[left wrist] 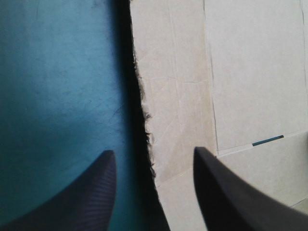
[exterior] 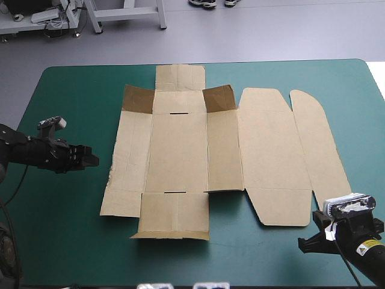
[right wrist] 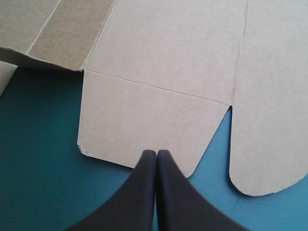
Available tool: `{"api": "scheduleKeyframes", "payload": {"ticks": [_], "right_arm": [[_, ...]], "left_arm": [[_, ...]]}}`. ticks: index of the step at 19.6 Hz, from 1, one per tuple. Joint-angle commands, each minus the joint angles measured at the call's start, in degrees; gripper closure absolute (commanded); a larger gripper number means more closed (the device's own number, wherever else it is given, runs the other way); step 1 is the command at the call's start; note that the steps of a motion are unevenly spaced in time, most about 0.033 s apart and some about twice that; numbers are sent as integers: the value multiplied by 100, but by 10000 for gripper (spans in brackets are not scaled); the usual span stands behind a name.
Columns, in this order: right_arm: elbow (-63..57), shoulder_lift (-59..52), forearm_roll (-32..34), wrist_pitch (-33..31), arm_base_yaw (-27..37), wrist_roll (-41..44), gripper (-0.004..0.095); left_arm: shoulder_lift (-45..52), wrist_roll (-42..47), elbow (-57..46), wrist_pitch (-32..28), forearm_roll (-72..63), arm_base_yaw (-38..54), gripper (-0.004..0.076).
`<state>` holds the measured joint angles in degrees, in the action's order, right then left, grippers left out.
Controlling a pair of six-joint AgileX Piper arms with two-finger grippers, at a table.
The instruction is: Fold the box
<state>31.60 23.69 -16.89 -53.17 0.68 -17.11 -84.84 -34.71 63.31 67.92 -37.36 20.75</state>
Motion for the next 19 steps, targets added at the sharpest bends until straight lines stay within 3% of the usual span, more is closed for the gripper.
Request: {"api": "scheduleKeyframes", "payload": {"ticks": [1,9,19], "right_arm": [[161,33,-111,329,2,-67,926],[161,33,-111,346,2,-67,926],[161,33,-167,346,2,-67,926]], "left_arm": [[-94,66,178,72,-321,-4,216],[-1135,-181,178,332,-1184,-40,195],[-1660,-429,178,505,-1345,-1257,196]]}}
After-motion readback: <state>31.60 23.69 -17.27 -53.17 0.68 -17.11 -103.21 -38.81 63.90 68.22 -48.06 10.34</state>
